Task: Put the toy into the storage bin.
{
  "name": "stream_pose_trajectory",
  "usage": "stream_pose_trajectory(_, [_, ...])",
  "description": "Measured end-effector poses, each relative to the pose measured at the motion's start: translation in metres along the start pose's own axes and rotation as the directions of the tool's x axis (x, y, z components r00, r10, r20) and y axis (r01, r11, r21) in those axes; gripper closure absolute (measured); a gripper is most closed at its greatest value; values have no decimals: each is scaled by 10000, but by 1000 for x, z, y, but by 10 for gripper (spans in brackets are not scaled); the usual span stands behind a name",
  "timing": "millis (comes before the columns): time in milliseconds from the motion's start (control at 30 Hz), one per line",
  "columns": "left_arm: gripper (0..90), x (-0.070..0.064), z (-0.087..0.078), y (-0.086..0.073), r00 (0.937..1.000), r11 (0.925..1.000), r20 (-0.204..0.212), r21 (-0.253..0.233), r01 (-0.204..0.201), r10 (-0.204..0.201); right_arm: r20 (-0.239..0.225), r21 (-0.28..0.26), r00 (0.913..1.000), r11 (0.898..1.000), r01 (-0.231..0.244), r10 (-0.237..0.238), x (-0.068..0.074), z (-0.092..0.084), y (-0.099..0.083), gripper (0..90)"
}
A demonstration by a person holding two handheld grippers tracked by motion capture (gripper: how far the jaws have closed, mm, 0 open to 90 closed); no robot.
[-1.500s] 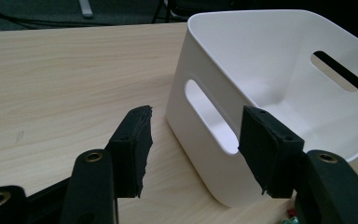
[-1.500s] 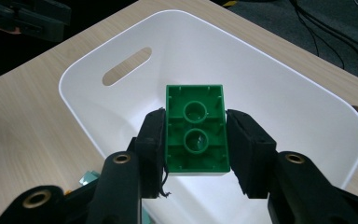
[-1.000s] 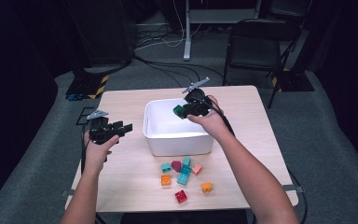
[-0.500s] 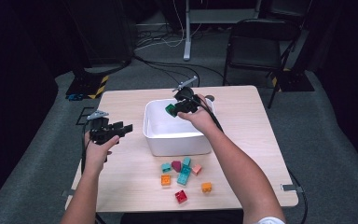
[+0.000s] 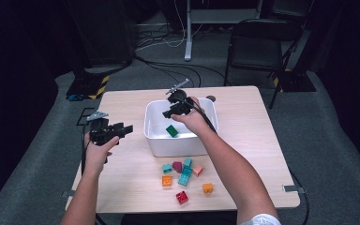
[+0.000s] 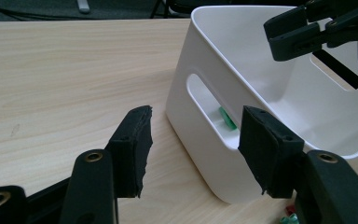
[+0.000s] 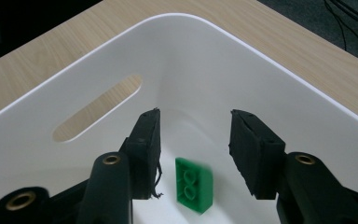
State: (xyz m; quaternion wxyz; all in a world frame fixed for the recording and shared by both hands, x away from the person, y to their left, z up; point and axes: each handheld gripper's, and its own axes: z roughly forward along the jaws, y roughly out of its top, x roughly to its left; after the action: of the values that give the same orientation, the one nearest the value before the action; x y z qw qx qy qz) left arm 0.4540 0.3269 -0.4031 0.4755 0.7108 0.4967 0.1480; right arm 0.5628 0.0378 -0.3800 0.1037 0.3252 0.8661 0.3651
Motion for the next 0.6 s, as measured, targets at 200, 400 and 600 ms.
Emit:
stream_pose_trajectory(200, [432, 0, 0, 0, 10000, 10000, -26, 40, 13, -13, -182, -397, 9998, 9992, 39, -46, 6, -27, 1, 488])
stream_pose_trajectory(400, [429, -1, 1, -1, 10000, 10000, -68, 95, 7, -7, -234, -674, 9987, 9968, 429, -445, 21, -61, -5, 464])
stream_pose_trajectory(600, [428, -3, 2, -1, 10000, 9999, -74, 136, -42, 43, -635, -1081, 9960, 9926, 555, -626, 35, -88, -21, 429])
